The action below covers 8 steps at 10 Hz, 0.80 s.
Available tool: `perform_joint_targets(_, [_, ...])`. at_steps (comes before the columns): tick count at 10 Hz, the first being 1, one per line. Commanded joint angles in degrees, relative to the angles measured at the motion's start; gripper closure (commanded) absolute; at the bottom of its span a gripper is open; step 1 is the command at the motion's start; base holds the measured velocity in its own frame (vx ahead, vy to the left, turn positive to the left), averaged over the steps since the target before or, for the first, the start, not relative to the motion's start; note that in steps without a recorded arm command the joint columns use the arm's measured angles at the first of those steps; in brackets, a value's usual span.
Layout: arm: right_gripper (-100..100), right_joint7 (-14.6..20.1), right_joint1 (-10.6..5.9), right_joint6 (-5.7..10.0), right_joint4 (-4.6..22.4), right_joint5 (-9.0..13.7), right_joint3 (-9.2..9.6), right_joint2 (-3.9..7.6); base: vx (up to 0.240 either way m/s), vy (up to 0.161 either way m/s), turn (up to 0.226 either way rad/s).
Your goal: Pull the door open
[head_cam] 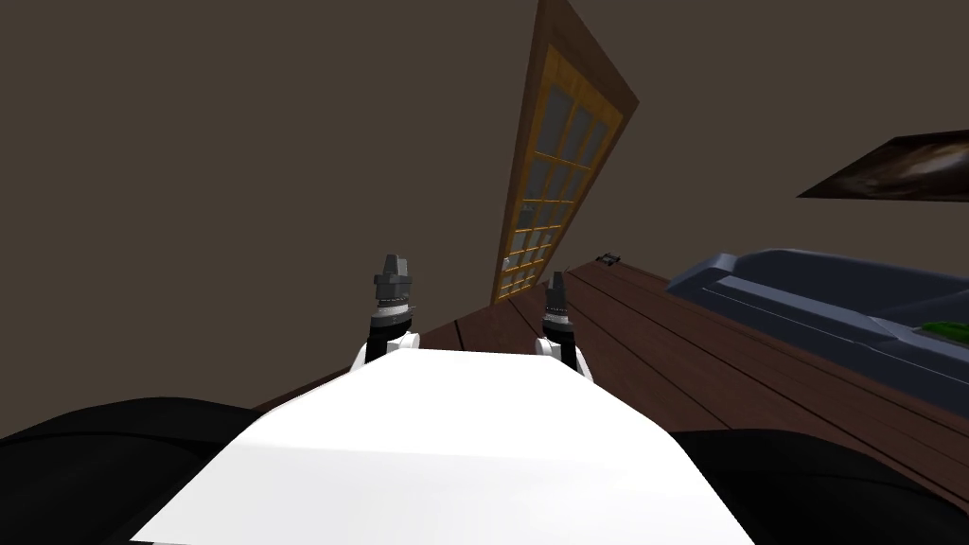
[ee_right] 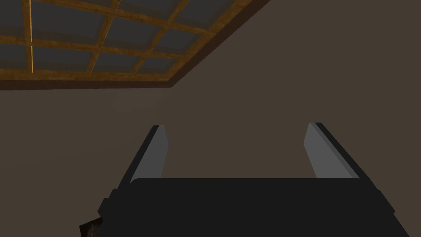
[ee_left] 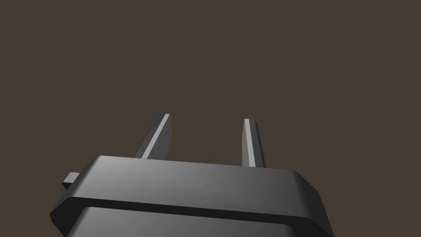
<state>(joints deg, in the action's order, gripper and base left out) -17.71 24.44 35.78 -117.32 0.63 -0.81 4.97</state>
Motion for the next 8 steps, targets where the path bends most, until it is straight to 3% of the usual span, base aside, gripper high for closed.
perform_joint_targets(1, [-100, -1.6, -0.76, 0.77, 2.6, -0.9, 0.05, 0.24, 0.086, -0.032, 0.049])
perform_joint_targets(3, [-100, -2.4, -1.33, 1.27, 4.4, -1.4, -0.03, 0.47, 0.074, -0.027, 0.028])
perform_joint_targets(7, [-100, -6.1, -3.74, 3.44, 11.5, -3.6, -0.38, 1.42, 0.085, -0.033, 0.045])
perform_joint_targets(8, [-100, -6.1, -3.74, 3.44, 11.9, -3.6, -0.38, 1.42, 0.062, -0.025, 0.018])
